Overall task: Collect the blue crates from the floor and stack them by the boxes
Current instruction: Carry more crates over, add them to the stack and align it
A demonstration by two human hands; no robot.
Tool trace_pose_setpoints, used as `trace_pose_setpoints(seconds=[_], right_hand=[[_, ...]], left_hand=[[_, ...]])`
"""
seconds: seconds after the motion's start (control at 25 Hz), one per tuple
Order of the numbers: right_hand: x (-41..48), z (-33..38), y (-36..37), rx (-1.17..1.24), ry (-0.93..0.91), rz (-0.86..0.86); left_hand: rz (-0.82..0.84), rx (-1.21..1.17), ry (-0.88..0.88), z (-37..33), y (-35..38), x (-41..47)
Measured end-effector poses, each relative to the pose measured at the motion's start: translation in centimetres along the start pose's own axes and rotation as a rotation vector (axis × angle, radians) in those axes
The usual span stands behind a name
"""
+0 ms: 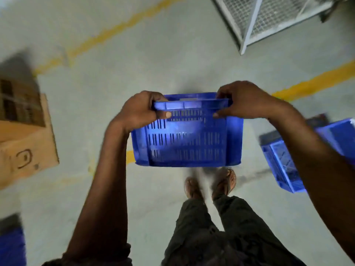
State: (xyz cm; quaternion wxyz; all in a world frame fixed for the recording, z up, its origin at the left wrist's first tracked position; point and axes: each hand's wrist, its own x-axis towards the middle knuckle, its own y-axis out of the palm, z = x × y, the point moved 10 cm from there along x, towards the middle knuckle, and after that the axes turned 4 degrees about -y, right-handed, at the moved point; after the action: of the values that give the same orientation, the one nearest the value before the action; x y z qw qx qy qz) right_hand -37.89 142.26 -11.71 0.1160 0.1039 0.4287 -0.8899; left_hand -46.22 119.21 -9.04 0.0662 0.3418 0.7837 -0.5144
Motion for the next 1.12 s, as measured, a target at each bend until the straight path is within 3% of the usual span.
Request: trace_pose_setpoints(seconds=[0.24,0.36,0.68,0.92,1.12], right_hand=[[-1.5,18.9,9.1,-0.16,-0.301,0.099],[-3.2,28.4,14.7,-0.139,-0.459,0.234],[-14.1,53.5,34.4,-0.297,-0.751,0.384],[-24.1,70.2,48.0,-0.305,-1.021,0.503],[-31.6,81.3,60.6,-0.426,-1.289,0.573]], left_hand=[[-0.307,0.054,-0.177,7.8,-5.7,-17.8],[-0.468,0.098,-0.285,12.5,-7.1,-28.2],[-0.746,0.173,-0.564,29.5,-2.7,-59.7],[-0.868,0.157,-0.831,39.8,1.3,-81.0],[-0.747,0.13,-1.083,47.3,7.2,-94.8]])
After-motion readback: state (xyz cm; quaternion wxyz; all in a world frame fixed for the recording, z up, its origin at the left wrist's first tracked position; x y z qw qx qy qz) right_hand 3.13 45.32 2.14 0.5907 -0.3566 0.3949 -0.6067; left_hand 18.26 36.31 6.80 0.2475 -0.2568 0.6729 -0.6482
